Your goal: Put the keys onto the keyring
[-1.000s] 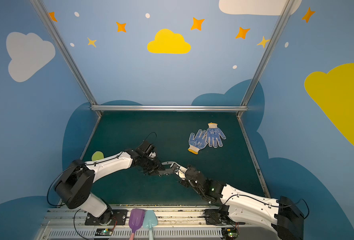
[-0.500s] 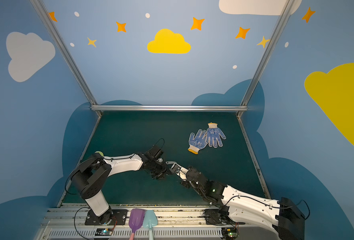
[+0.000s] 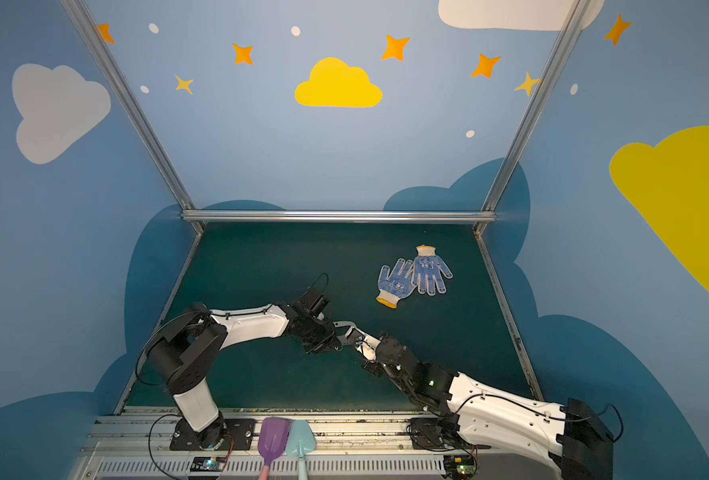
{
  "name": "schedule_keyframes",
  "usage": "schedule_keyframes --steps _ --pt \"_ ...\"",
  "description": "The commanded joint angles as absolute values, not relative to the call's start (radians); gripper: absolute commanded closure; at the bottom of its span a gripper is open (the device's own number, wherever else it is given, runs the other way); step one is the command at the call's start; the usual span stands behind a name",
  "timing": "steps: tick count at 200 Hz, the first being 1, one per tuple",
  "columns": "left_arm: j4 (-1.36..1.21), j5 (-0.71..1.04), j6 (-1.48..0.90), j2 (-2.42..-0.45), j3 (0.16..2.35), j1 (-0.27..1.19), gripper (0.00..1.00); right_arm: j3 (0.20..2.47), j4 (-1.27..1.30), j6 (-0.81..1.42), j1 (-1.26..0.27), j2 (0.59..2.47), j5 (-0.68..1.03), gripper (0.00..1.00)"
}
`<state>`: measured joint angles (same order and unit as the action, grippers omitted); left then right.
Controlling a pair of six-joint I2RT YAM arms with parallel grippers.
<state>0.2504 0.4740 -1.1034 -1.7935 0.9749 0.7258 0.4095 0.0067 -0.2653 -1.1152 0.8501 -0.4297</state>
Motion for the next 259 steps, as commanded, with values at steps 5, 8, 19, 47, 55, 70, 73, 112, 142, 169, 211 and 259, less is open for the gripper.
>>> schedule_keyframes --steps 5,8,19,47,55,70,73,112,142,169,211,259 --pt "0.259 0.454 -1.088 -1.825 0.988 0.724 0.86 0.412 0.011 -0.249 -1.116 0.842 -0.439 1.00" --pt "0.259 0.454 -1.088 -1.824 0.988 0.726 0.87 0.414 0.010 -0.247 -1.117 0.843 -0.439 1.00" --pt "0.261 0.452 -1.082 -1.822 0.991 0.724 0.91 0.416 0.005 -0.244 -1.116 0.846 -0.434 1.00" --pt "0.282 0.454 -1.062 -1.810 1.012 0.724 0.96 0.420 -0.002 -0.236 -1.116 0.853 -0.428 1.00" --pt "0.288 0.452 -1.060 -1.803 1.018 0.724 0.96 0.419 -0.002 -0.233 -1.117 0.855 -0.424 1.00" --pt "0.295 0.453 -1.054 -1.792 1.026 0.724 0.96 0.417 -0.006 -0.230 -1.118 0.861 -0.417 1.00" --pt "0.298 0.453 -1.052 -1.790 1.028 0.723 0.96 0.417 -0.006 -0.229 -1.117 0.864 -0.414 1.00" --pt "0.308 0.476 -1.032 -1.776 1.042 0.716 0.96 0.430 0.005 -0.268 -1.120 0.930 -0.364 1.00" --pt "0.328 0.463 -1.000 -1.726 1.029 0.703 0.96 0.455 0.015 -0.299 -1.118 1.004 -0.345 1.00" --pt "0.371 0.454 -0.959 -1.708 1.029 0.685 0.96 0.469 0.028 -0.333 -1.115 1.045 -0.341 1.00" --pt "0.395 0.441 -0.916 -1.748 1.034 0.683 0.96 0.466 0.031 -0.319 -1.118 1.031 -0.359 1.00" --pt "0.463 0.414 -0.877 -1.804 1.068 0.687 0.96 0.466 0.002 -0.313 -1.118 1.006 -0.365 1.00"
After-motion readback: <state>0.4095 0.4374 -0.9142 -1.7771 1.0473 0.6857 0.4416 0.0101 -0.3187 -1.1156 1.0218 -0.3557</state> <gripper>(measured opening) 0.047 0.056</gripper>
